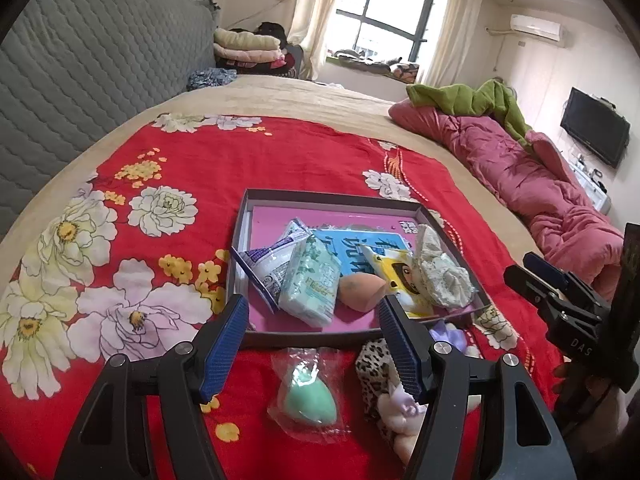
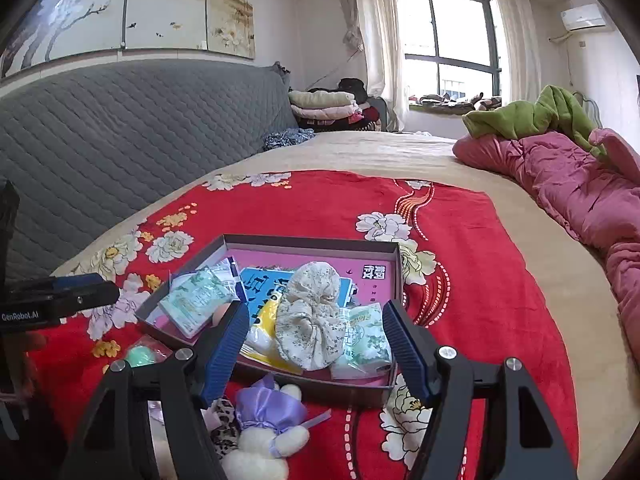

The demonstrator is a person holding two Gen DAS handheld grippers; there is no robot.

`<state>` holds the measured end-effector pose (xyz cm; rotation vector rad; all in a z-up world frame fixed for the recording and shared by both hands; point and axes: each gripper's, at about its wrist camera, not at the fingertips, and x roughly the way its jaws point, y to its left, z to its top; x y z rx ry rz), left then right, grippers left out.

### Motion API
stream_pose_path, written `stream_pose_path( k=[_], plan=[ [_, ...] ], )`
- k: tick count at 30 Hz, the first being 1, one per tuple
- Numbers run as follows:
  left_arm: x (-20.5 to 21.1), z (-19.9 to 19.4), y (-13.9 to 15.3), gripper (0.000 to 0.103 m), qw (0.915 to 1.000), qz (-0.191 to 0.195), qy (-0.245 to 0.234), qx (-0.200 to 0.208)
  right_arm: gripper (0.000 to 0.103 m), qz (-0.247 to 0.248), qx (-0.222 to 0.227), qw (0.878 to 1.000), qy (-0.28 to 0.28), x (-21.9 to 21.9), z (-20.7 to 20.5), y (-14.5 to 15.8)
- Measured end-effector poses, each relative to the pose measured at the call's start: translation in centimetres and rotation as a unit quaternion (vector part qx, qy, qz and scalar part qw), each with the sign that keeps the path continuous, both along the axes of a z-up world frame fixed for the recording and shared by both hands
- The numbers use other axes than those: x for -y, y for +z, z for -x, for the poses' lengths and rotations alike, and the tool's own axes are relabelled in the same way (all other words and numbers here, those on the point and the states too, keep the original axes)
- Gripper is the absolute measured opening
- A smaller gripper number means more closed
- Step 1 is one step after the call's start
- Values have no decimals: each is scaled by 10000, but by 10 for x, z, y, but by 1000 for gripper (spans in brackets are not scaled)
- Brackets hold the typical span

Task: Organize soft objects
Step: 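Move both grippers back from the box toward the plush bunnies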

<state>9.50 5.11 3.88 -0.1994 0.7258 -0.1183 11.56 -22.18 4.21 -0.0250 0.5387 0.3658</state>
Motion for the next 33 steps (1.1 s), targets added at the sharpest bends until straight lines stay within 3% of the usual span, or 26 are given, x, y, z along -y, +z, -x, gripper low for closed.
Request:
stream_pose_path(
  k=[33],
  plan=[
    [33, 49, 1, 69, 9991, -17, -389, -181, 69, -24, -105, 9998, 145, -3, 40, 7]
  ],
)
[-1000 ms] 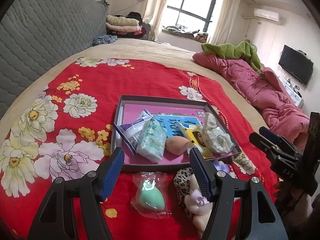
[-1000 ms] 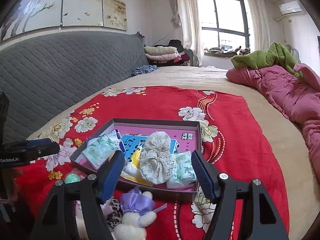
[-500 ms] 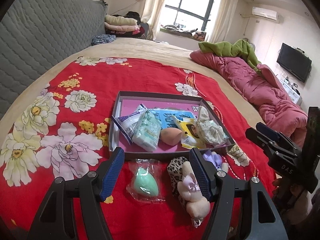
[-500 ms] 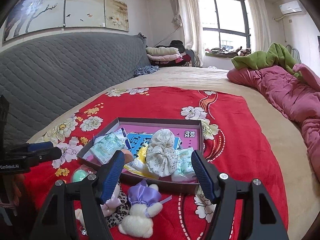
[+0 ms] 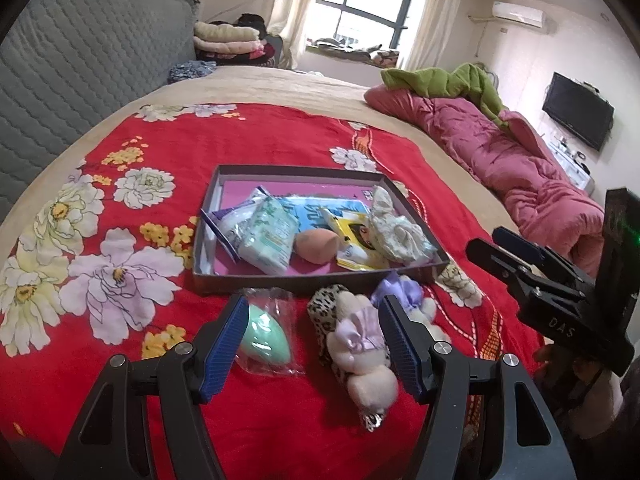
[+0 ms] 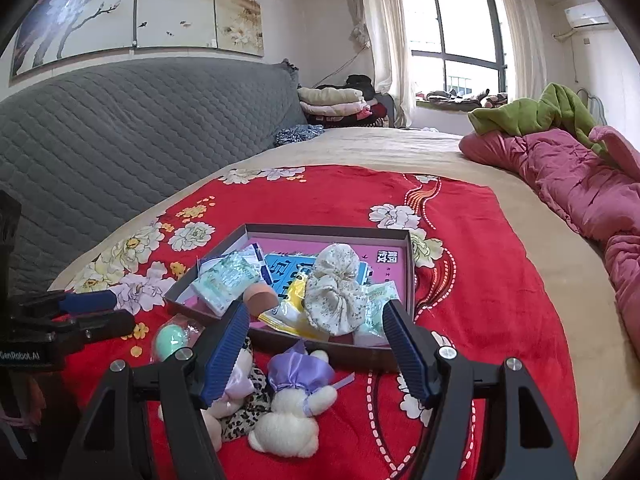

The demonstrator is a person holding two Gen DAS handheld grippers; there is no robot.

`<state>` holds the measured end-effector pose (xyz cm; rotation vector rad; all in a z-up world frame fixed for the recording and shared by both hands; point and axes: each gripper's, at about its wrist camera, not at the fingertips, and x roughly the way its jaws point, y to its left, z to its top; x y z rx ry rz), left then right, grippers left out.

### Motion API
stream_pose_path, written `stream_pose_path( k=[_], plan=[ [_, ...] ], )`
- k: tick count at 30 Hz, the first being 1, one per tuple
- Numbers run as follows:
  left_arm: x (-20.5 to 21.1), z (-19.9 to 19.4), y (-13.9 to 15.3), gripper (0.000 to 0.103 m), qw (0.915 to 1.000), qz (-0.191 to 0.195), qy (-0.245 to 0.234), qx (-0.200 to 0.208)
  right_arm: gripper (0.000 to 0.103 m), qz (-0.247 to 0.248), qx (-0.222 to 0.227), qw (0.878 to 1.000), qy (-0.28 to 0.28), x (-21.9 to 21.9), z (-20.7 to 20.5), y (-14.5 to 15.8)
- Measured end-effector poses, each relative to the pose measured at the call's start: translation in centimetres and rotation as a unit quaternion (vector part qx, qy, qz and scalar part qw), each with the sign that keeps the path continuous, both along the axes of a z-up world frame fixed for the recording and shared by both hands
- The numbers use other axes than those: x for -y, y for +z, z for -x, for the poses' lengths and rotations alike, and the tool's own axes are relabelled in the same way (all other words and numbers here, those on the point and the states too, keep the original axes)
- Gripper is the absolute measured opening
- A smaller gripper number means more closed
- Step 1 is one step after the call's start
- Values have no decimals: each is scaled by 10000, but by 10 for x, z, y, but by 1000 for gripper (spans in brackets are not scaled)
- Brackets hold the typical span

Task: Organize soft objects
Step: 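Move both grippers back from the box toward the plush bunnies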

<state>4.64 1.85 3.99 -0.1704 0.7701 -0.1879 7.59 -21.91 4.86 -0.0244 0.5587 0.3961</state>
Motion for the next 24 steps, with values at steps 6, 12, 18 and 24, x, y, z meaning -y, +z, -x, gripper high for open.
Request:
stream_pose_path(
  k=[6, 12, 18, 24],
  plan=[
    [9, 8, 0, 69, 9999, -103, -90, 9, 69, -40, -52, 10000, 13, 3, 5, 0],
    [10, 14, 0, 69, 9999, -104, -99, -29, 69, -92, -112, 9999, 30, 6, 11, 0],
    [14, 20, -6, 69, 9996, -10, -170, -217, 69, -105, -316, 9994, 46, 7, 18, -4],
    [24, 25, -16, 69, 9986, 23, -291, -439, 69, -30, -470, 9989, 60, 7, 23, -9]
  ],
)
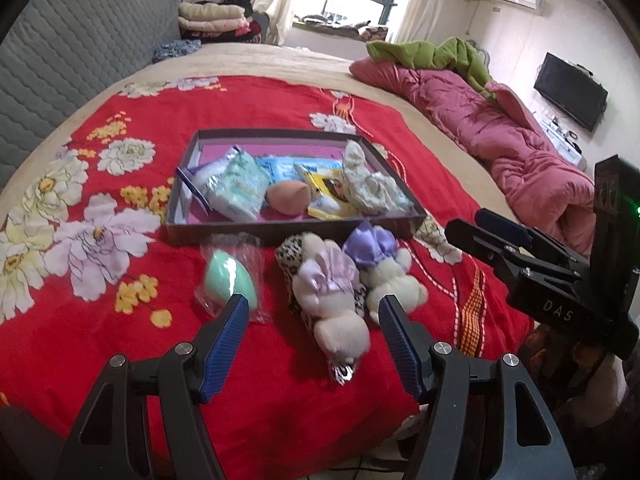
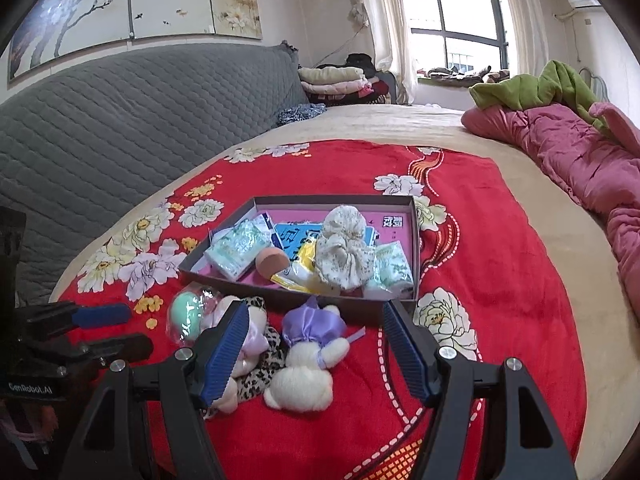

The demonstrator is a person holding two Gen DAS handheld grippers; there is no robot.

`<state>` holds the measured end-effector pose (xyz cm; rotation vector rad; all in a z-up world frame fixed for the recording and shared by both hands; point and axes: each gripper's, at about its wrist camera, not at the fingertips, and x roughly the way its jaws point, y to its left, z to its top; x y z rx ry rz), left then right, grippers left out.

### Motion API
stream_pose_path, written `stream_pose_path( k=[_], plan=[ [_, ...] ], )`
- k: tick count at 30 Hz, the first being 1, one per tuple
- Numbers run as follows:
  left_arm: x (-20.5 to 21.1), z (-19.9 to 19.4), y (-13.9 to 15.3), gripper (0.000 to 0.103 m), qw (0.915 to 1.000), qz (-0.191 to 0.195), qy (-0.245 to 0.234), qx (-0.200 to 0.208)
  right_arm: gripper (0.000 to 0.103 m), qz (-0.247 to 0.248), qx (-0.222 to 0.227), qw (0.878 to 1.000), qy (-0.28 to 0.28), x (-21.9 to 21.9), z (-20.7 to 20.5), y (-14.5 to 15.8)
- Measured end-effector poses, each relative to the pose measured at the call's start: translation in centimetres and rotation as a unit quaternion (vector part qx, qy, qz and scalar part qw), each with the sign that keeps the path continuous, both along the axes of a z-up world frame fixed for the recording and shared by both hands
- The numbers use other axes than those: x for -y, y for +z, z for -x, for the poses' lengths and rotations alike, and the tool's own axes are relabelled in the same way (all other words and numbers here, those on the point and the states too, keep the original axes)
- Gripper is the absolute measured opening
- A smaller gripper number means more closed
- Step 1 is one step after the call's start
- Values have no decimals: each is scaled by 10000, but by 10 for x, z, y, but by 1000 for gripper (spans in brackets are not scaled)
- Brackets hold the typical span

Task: Organize soft objects
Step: 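Move both grippers back from the box toward the plush bunnies, then grasp the pink-bow plush bunny with the left gripper while the right grasps the purple-bow bunny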

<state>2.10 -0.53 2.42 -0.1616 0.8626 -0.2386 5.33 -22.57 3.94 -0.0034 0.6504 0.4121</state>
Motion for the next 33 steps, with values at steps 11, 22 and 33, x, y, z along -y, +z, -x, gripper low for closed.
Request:
stream_pose_path(
  k=[11, 22, 33],
  plan=[
    [18, -3, -29, 69, 9990, -77, -186, -406, 69, 116, -247, 9996, 23, 2, -2, -12],
    [31, -14, -43, 69, 9987, -219, -272, -371, 69, 205, -582, 9981, -81, 6, -16, -30],
    [45, -30, -56, 60, 9967, -631, -320, -395, 69, 216, -991, 9948, 85, -2, -27, -52]
  ],
)
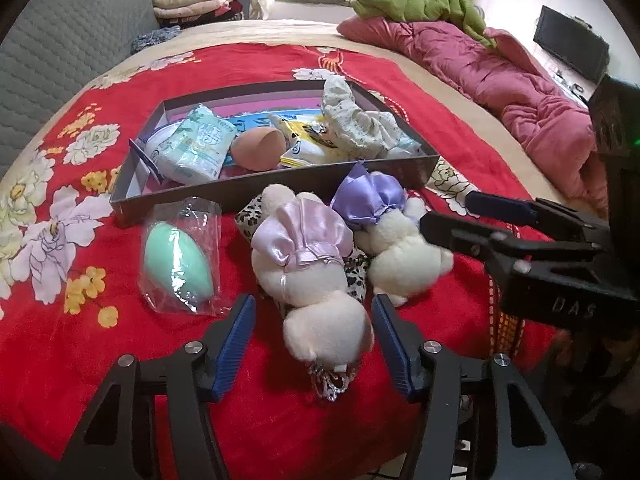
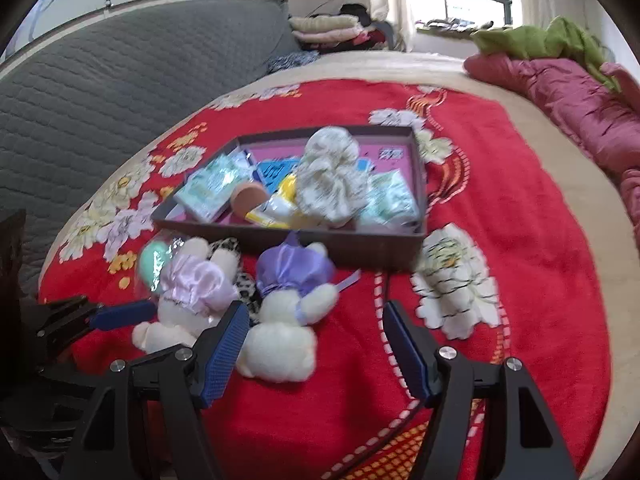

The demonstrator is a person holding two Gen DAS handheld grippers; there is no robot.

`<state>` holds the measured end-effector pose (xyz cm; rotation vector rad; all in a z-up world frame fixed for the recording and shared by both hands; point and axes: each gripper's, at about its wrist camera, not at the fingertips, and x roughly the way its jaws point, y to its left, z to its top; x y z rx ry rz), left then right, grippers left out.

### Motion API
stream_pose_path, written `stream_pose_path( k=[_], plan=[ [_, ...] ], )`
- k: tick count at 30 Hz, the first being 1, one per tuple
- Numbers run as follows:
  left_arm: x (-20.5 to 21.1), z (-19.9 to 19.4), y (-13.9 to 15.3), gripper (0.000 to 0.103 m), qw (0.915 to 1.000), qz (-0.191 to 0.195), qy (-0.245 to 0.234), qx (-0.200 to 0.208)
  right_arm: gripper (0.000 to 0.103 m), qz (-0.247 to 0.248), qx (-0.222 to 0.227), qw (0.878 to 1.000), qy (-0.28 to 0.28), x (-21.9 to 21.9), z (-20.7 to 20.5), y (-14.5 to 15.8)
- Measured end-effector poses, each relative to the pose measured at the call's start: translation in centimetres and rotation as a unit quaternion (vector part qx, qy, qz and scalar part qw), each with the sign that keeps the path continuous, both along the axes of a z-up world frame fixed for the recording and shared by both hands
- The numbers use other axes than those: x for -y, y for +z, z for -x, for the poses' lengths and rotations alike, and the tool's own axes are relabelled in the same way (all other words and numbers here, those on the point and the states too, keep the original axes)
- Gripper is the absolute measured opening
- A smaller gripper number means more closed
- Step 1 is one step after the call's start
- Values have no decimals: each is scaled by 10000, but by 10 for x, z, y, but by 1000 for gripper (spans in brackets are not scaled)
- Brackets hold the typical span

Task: Organize soft objects
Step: 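Grasp the pink-bow plush bunny with the left gripper while the right grasps the purple-bow bunny, then carry the pink-bow bunny over the box with the left while the right carries the purple-bow bunny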

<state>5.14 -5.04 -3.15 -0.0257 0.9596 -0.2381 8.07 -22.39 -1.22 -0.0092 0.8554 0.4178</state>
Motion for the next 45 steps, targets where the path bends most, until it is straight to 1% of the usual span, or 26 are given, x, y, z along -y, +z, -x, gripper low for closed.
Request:
stream_pose_path(
  k=[4, 6, 8, 10, 11, 12, 13, 14, 15, 18, 21, 26, 32, 39, 45],
  plan=[
    [-2, -3, -3, 58, 10000, -61, 4, -28, 69, 58, -190, 9997, 174, -11, -5, -12],
    [-4, -3, -3, 56, 10000, -16, 11, -30, 69, 106, -273, 9993, 210, -16, -8, -18],
    [-7, -4, -4, 50, 10000, 46, 13, -52, 69, 140, -331, 9991, 246, -22, -10, -24],
    [-9, -4, -5, 50, 9999, 107, 24, -95, 69, 184, -373, 9988, 276, -25, -11, -29],
    [-10, -4, -6, 49, 9999, 123, 28, -113, 67, 196, -407, 9986, 279, -26, -12, -31],
    [-11, -4, -7, 48, 9998, 149, 32, -132, 60, 191, -454, 9984, 292, -26, -13, -34],
    [-12, -4, -7, 47, 9997, 186, 30, -150, 56, 150, -494, 9982, 311, -27, -13, -36],
    [-12, -4, -7, 47, 9996, 214, 28, -163, 48, 57, -548, 9978, 361, -26, -13, -37],
    [-11, -5, -8, 46, 9996, 223, 19, -178, 44, -58, -593, 9974, 405, -26, -13, -37],
    [-10, -6, -9, 42, 9995, 258, -20, -205, 42, -66, -532, 9976, 440, -27, -11, -34],
    [-7, -6, -10, 39, 9994, 260, -76, -228, 41, 5, -449, 9982, 401, -25, -8, -28],
    [-10, -5, -7, 35, 9992, 333, -43, -194, 41, -58, -327, 9991, 260, -14, -4, -17],
    [-19, 0, 10, 34, 9985, 540, 20, 118, 40, -208, -205, 9995, 140, -5, -4, -9],
    [-29, 3, 24, 34, 9967, 714, 122, 374, 40, -275, -100, 9994, 194, -5, -2, -4],
    [-37, 7, 38, 34, 9946, 761, 201, 676, 40, -403, 89, 9988, 245, -5, 3, 6]
  ],
)
